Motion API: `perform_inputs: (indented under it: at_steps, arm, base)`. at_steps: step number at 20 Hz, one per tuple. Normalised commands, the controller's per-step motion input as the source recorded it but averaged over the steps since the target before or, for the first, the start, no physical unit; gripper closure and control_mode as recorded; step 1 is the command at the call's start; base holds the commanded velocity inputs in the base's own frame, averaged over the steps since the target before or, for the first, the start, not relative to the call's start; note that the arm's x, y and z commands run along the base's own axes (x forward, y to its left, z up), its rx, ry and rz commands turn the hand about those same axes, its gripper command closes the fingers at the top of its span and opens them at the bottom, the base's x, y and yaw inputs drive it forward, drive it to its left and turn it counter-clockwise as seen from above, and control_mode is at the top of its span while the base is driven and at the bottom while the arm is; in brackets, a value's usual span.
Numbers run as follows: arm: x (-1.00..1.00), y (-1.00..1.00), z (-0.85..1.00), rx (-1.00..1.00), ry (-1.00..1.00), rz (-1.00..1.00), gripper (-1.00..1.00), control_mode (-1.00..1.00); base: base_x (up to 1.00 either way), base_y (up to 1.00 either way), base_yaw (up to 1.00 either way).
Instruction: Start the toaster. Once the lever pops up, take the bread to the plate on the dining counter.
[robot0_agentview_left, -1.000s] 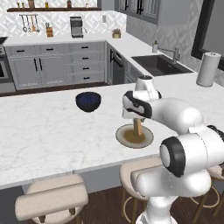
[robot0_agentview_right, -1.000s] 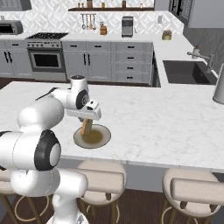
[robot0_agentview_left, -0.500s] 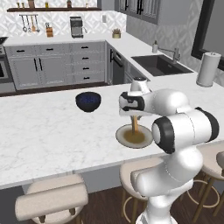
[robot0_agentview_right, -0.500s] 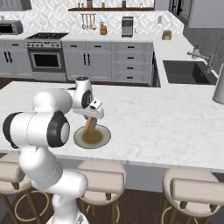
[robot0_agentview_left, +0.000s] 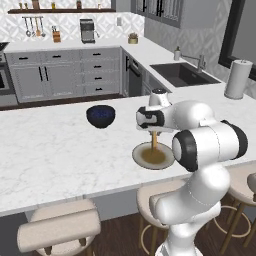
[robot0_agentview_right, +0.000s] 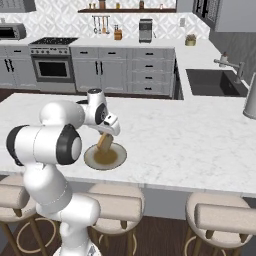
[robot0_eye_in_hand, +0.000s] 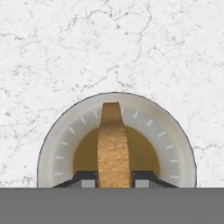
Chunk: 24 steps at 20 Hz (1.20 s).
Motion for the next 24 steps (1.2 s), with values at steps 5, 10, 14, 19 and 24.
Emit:
perform_inputs:
  at_steps: [5, 10, 14, 19, 24]
  arm:
    - [0.03, 0.05, -0.07, 0.00, -0.01, -0.10, 1.00, -1.00]
    - [-0.01, 0.06, 0.10, 0.18, 0.05, -0.01, 1.00, -1.00]
    - [0.00, 0.06, 0.24, 0.25, 0.08, 0.00, 1.00, -1.00]
    - [0.00, 0.01, -0.01, 0.16, 0.00, 0.00, 1.00, -1.00]
    - [-0.01, 0.11, -0.21, 0.01, 0.06, 0.00, 1.00, -1.00]
  base:
    - [0.00, 0.00, 0.00]
    - [0.00, 0.00, 0.00]
    - [0.00, 0.00, 0.00]
    - [0.00, 0.00, 0.00]
    - [0.00, 0.00, 0.00]
